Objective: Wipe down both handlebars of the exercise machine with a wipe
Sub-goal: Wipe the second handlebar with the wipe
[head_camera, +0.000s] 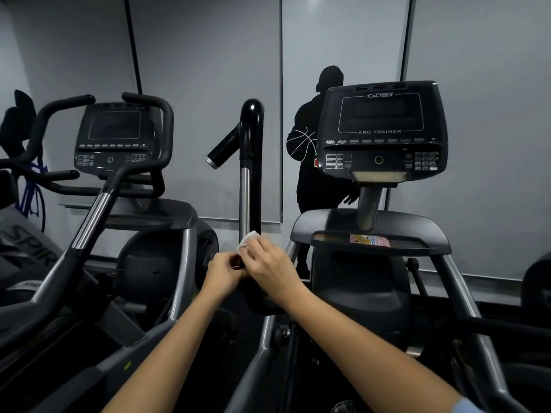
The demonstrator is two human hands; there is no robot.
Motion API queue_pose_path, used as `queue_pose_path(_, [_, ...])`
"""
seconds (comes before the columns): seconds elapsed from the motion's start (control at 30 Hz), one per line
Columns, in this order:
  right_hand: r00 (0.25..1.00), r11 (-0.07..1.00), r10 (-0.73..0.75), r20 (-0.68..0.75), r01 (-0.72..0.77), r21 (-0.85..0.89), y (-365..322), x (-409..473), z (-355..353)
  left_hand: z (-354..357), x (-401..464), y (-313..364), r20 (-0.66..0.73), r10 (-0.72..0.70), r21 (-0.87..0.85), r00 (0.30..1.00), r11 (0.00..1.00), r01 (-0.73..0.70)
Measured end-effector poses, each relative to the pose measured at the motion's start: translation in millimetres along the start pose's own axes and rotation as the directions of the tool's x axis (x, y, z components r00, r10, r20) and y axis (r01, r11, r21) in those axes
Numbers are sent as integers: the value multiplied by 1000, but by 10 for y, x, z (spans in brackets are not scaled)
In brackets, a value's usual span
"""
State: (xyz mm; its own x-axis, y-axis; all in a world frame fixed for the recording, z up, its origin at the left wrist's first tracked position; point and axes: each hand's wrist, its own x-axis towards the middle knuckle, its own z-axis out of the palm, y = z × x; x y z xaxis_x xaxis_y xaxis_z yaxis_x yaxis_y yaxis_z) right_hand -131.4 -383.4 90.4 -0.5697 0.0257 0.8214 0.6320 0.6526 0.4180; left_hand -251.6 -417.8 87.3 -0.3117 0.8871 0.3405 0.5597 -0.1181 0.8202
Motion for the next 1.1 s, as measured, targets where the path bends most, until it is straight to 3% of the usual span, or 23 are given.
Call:
queue_pose_path(0.1, [982, 975, 185, 49, -190, 117, 95, 206, -35, -9, 23, -21, 27, -10, -67, 1000, 998, 12])
queue_pose_path(0.23, [906, 866, 423, 9, -406, 292, 308, 662, -151, 1, 36, -68, 31, -73, -120, 997, 990, 77])
queue_pose_path(0.4, [872, 813, 487, 49, -474, 338, 62, 300, -101, 23, 37, -52, 27, -53, -98, 998, 994, 55])
queue_pose_path(0.5, [796, 666, 576, 187, -590, 457, 8, 213, -81, 27, 38, -50, 25, -50, -101, 998, 993, 53])
queue_pose_path(0.67, [620, 351, 752, 225, -665, 659, 381, 980, -178, 25, 51, -80, 19, -39, -76, 999, 996, 40])
queue_pose_path(0.83, [575, 216, 760, 302, -662, 718, 450, 990, -51, 23, 72, -96, 28, -36, -81, 999, 996, 39])
queue_pose_path(0.97, [573, 98, 682, 455, -688, 719, 305, 587, 81, 12, 82, -103, 45, -30, -95, 999, 995, 34])
queue_pose_path(1.1, [594, 115, 656, 465, -688, 717, 655, 1053, 2, 16, 88, -105, 38, -32, -98, 999, 995, 35])
